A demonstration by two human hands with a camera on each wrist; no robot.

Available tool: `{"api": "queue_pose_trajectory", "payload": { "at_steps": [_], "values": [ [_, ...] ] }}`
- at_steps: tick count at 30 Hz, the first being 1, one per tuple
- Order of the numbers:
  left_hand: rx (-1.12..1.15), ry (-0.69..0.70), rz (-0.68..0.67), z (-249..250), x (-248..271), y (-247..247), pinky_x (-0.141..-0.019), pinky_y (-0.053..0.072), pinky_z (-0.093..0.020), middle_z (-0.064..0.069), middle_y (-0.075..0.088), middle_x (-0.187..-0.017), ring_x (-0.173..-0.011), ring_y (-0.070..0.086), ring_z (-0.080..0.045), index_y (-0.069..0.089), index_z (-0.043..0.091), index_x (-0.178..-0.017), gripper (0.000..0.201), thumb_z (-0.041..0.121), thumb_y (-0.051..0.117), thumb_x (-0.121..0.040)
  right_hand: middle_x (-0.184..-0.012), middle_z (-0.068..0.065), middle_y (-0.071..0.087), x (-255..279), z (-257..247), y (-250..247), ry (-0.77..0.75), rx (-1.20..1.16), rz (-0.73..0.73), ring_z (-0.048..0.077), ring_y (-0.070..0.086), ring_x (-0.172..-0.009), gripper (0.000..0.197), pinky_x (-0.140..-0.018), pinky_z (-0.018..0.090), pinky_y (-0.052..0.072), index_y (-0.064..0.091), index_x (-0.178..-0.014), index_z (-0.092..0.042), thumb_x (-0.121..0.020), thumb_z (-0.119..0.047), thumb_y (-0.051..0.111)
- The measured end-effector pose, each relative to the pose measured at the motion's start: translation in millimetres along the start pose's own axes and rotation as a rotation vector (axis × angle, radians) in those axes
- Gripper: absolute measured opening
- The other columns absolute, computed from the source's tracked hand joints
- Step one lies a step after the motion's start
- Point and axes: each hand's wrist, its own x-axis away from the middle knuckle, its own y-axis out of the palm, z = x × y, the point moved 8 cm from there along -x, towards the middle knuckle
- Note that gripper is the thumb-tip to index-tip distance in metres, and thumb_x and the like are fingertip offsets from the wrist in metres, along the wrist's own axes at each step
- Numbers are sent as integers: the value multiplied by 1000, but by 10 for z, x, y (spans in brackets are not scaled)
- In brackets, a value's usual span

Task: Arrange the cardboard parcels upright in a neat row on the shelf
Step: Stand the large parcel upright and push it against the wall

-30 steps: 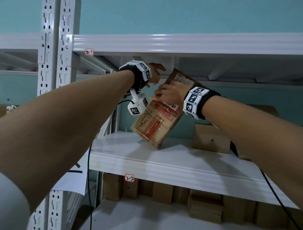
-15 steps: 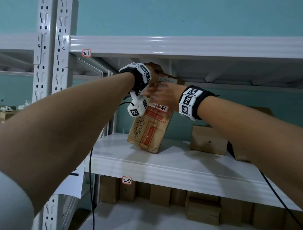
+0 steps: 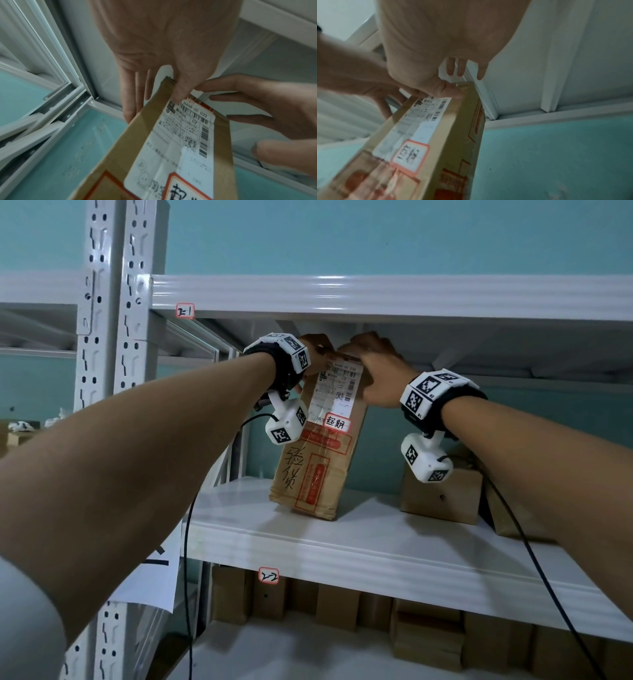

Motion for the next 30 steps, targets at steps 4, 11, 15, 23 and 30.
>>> {"api": "queue_pose_trajectory", "payload": {
  "at_steps": [4, 11, 15, 23, 30],
  "values": [
    [39, -37, -61, -118, 30, 64, -65, 58, -46, -11, 63, -114, -100, 65, -32, 47, 19, -134, 43, 23, 61, -94, -148, 12, 25, -30, 191, 25, 162, -198, -2, 34, 30, -136, 78, -108, 38, 37, 31, -147, -23, -74, -23, 60],
    [70, -40, -66, -161, 36, 55, -77, 58, -51, -11, 66, -113, -98, 68, -33, 52, 15, -126, 43, 25, 70, -88, -149, 11, 27, -26, 289, 181, 407, -543, -57, 32, 48, -124, 77, -78, 37, 56, 22, -150, -31, -82, -7, 49],
    [55, 25, -4, -124, -2, 37, -74, 59, -51, -10, 65, -110, -94, 68, -32, 47, 18, -125, 42, 21, 68, -89, -145, 9, 35, -13, 298, 180, 442, -623, -60, 28, 50, -120, 78, -77, 35, 57, 25, -149, -29, -79, -4, 50],
    [36, 95, 92, -117, -170, 6, -63, 61, -43, -6, 67, -103, -83, 72, -28, 56, 24, -109, 21, 15, 54, -91, -133, 11, 50, -1, 415, 157, 402, -472, -19, 27, 55, -113, 67, -84, 37, 55, 34, -144, -12, -83, -9, 61],
    [-4, 105, 71, -161, -300, 112, -67, 61, -44, -6, 63, -107, -85, 70, -29, 51, 20, -121, 44, 10, 72, -83, -132, 15, 44, -2, 450, 238, 301, -177, -12, 30, 51, -117, 76, -80, 27, 45, 43, -134, -7, -68, -13, 81]
  ]
}}
